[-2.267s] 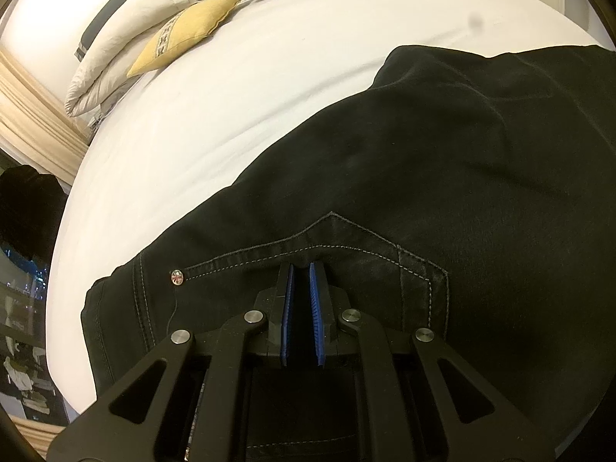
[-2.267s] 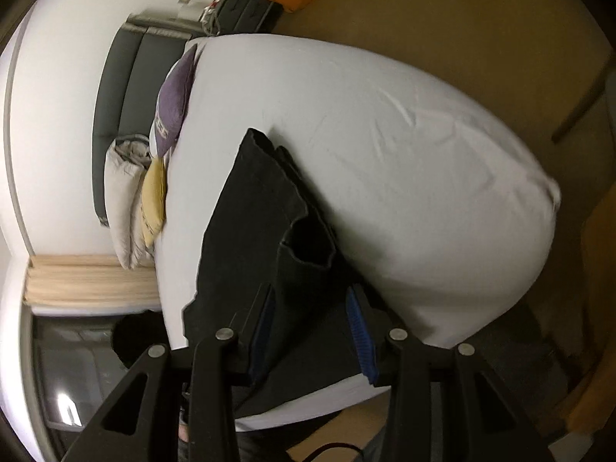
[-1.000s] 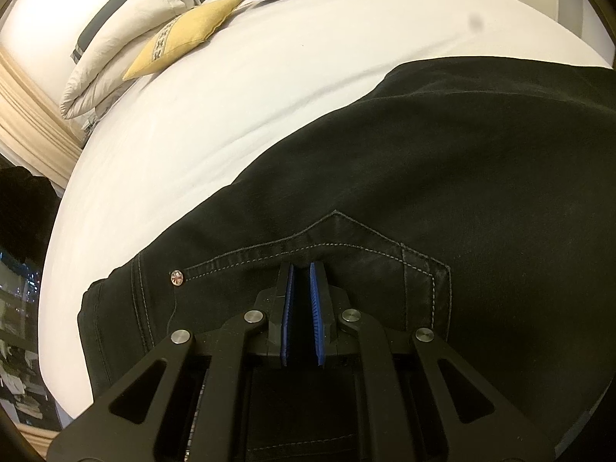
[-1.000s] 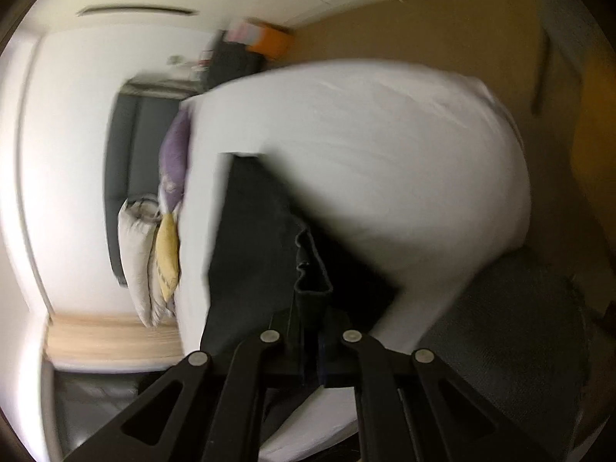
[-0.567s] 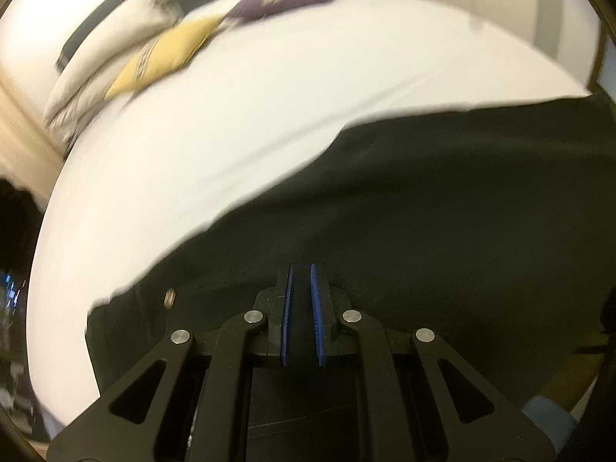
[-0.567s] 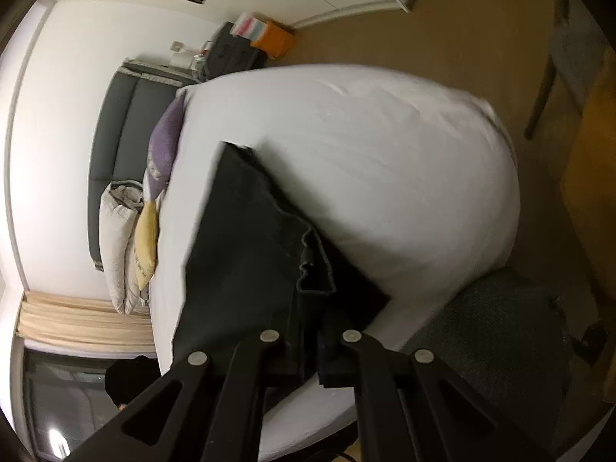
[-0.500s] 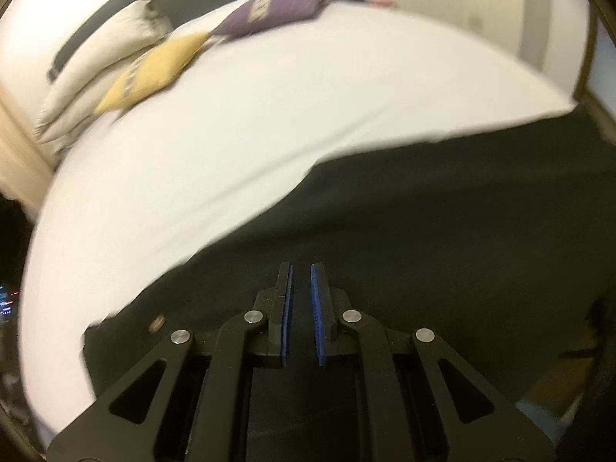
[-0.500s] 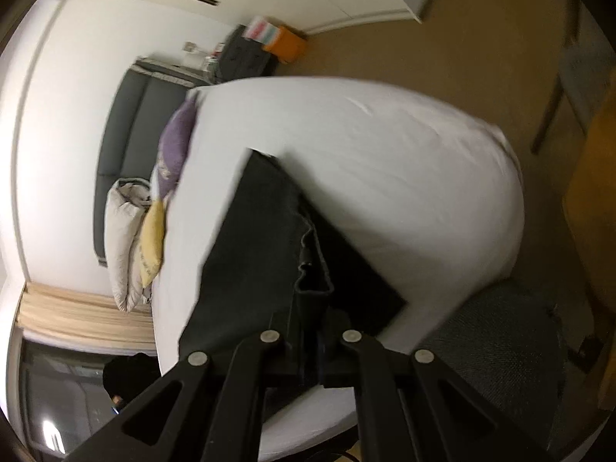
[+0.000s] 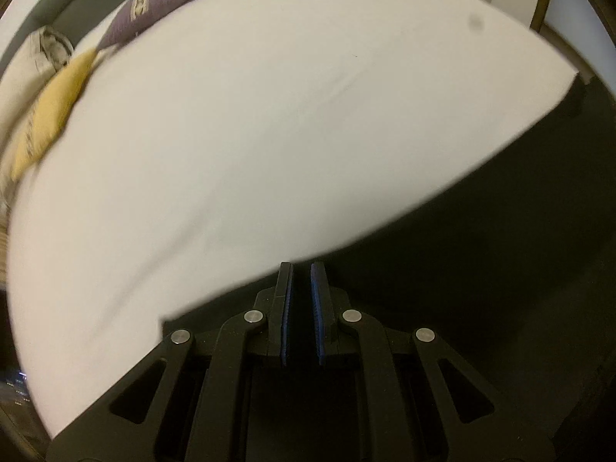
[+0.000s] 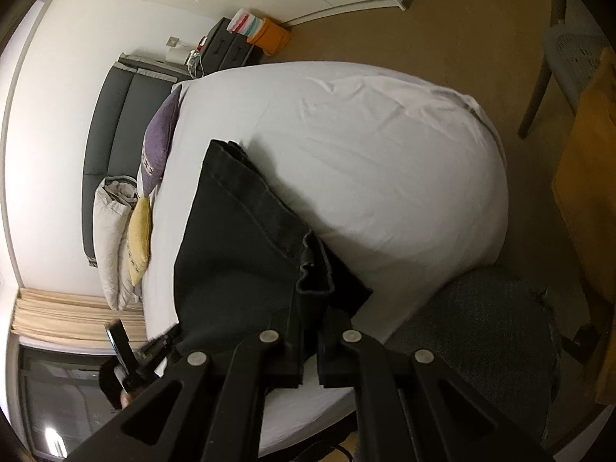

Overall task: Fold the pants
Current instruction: 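Lower the folded leg ends onto the jeans with the right gripper while the left gripper releases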

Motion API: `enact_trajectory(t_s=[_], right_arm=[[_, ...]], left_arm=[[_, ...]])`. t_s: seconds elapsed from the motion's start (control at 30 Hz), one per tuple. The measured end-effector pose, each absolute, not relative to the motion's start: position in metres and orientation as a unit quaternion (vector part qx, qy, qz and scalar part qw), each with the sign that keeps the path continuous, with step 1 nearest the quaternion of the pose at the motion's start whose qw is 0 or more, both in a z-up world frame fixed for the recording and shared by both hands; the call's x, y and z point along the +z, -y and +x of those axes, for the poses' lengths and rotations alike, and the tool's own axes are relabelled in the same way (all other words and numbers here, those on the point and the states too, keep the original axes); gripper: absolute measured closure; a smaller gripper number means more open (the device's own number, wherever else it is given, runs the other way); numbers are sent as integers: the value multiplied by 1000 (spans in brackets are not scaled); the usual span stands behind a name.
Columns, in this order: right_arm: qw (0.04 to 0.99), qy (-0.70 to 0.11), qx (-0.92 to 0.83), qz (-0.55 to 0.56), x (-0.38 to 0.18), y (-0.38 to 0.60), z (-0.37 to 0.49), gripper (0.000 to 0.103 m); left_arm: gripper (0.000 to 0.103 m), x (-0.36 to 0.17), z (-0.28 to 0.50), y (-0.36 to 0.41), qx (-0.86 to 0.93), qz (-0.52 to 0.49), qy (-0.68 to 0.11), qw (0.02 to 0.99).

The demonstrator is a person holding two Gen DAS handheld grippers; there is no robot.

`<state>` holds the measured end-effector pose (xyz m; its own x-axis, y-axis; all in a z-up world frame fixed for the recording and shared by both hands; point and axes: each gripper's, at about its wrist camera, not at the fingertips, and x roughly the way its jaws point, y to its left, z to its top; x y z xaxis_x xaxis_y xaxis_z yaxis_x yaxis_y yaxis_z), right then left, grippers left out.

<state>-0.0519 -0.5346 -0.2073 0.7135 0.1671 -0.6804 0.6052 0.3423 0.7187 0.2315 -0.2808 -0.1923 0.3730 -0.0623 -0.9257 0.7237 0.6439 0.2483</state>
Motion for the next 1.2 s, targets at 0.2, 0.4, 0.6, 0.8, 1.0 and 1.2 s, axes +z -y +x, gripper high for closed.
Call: enact_trajectory(t_s=[0.2,0.4,0.6,0.8,1.0,1.2], right_arm=[[754,-338,-139,546,-200,532,-55,98],[766,-336,-125,533,-194,531,-51,98],[757,-339,-124,545,-204,532,-52,98],[760,-337,-129,540,-204,532,-51,98],[761,-326,-120,547,-200,532,-57,97],[756,-334,-128,547,-205,531,-55,97]], left_arm=[[94,-188,232,292,-212,350,-462,787],[94,-129,172,282,-338,277,-450,779],[94,-185,175,293,-372,245,-522,728],[94,-187,199,333,-316,290,-471,771],[94,-144,188,331,-297,267,-421,814],[94,-139,130,313,-364,294,-418,779]])
